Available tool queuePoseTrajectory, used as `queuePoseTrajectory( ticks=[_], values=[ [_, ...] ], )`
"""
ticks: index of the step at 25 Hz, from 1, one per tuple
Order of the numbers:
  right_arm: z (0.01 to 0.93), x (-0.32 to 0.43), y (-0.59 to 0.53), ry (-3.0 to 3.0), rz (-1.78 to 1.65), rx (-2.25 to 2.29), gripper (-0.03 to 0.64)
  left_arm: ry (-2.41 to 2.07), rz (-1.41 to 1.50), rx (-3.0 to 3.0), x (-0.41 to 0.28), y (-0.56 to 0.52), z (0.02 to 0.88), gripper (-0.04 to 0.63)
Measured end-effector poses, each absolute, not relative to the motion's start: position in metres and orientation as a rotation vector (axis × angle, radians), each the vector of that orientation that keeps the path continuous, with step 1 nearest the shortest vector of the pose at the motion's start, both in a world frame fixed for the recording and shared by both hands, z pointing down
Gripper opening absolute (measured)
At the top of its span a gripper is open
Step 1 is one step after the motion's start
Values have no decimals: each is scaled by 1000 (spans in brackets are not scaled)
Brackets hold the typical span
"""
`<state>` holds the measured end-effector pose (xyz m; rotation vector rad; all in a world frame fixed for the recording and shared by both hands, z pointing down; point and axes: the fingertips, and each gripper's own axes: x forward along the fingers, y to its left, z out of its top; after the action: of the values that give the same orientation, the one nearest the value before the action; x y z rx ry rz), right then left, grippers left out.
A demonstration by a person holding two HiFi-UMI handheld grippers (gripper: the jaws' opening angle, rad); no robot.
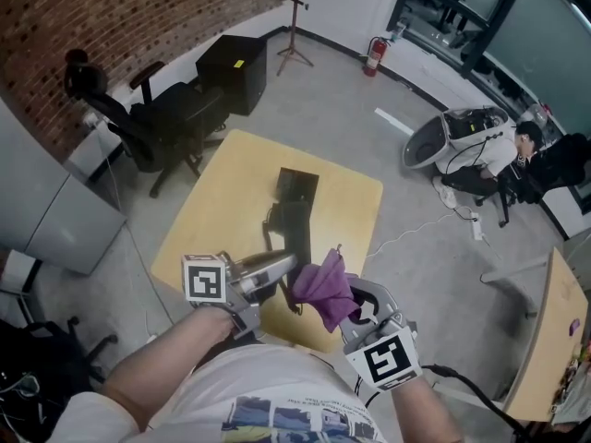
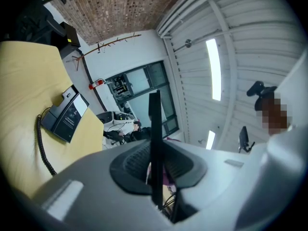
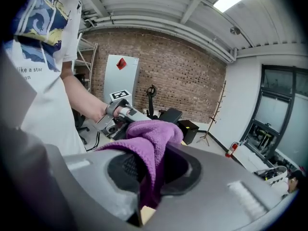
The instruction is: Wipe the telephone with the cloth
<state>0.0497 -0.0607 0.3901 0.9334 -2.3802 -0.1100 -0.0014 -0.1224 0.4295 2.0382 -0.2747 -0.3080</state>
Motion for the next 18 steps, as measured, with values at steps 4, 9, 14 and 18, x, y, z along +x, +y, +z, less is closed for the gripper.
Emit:
queuePoseTrajectory(
  ticks=[4, 9, 14, 18],
  values=[
    [361, 49, -81, -2390, -166, 1021, 43, -249, -293, 2044, 0, -122, 430, 80],
    [330, 42, -119, -2380, -264, 1101, 43, -210, -255, 2050, 11, -117, 435, 80],
    [334, 25, -129, -2347, -308, 1054, 43, -199, -262, 2036, 9, -117, 435, 80],
    [356, 14, -111, -2358, -242, 985, 43, -223, -296, 2024, -7, -129, 432, 80]
  ],
)
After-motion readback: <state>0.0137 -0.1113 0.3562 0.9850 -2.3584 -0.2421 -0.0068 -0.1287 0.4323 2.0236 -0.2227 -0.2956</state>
